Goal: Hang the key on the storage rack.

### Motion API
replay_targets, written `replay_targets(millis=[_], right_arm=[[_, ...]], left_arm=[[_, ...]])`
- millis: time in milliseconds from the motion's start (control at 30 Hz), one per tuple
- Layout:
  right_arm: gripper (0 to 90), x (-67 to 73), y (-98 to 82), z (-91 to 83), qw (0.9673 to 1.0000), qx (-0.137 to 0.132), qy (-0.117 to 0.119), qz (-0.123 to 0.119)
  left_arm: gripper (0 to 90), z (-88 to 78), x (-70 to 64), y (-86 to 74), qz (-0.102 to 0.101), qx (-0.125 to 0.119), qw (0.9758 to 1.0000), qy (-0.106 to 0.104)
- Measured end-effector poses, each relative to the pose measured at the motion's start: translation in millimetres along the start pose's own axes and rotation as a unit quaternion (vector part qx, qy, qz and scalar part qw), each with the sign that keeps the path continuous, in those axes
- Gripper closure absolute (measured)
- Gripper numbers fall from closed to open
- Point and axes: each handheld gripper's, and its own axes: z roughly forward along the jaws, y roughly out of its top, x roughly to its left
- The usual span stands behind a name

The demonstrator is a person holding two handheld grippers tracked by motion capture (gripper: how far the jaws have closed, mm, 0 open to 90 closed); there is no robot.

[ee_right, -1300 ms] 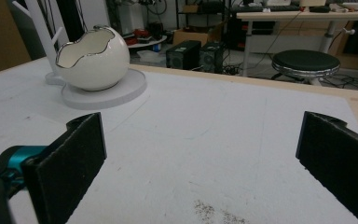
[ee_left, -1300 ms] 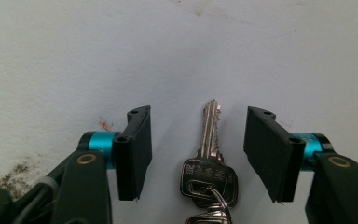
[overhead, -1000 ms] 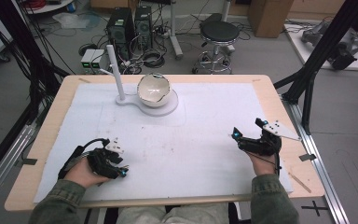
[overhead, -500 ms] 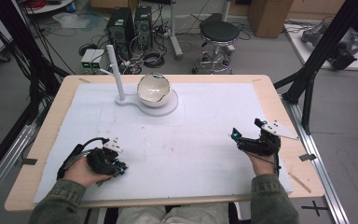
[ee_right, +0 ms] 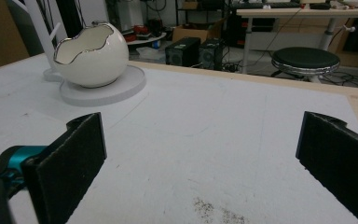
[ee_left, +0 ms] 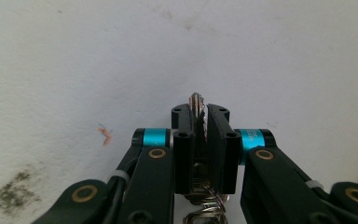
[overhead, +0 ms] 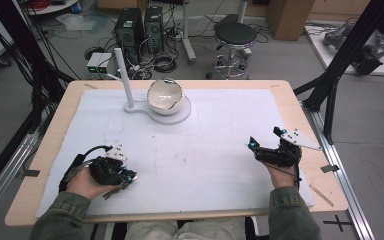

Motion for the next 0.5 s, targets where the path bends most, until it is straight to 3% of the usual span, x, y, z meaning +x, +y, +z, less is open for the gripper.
replay_targets(millis=[100, 267, 300, 400, 500], right_arm=[[0.5, 0.4, 0.1, -0.5, 1.0000, 0.000, 0.000, 0.000], [0.5, 0.7, 0.0, -0.3, 1.0000, 0.000, 0.000, 0.001], [0.5, 0.7, -0.1, -0.2, 1.0000, 0.000, 0.000, 0.000], [0.5, 0.7, -0.1, -0.1, 1.0000, 0.000, 0.000, 0.000], [0.5, 0.7, -0.2, 0.2, 1.0000, 0.001, -0.001, -0.003]], left_arm=[[80.8, -8.5, 1.4, -1.0, -0.004, -0.030, 0.9994, 0.016], [80.8, -16.9, 4.5, -2.7, -0.010, -0.059, 0.9981, 0.017], [80.9, -20.2, 5.1, -3.6, -0.013, -0.073, 0.9970, 0.019], [80.9, -23.4, 6.1, -4.0, -0.017, -0.083, 0.9963, 0.013], [80.9, -30.3, 8.1, -4.8, -0.020, -0.105, 0.9941, 0.019]])
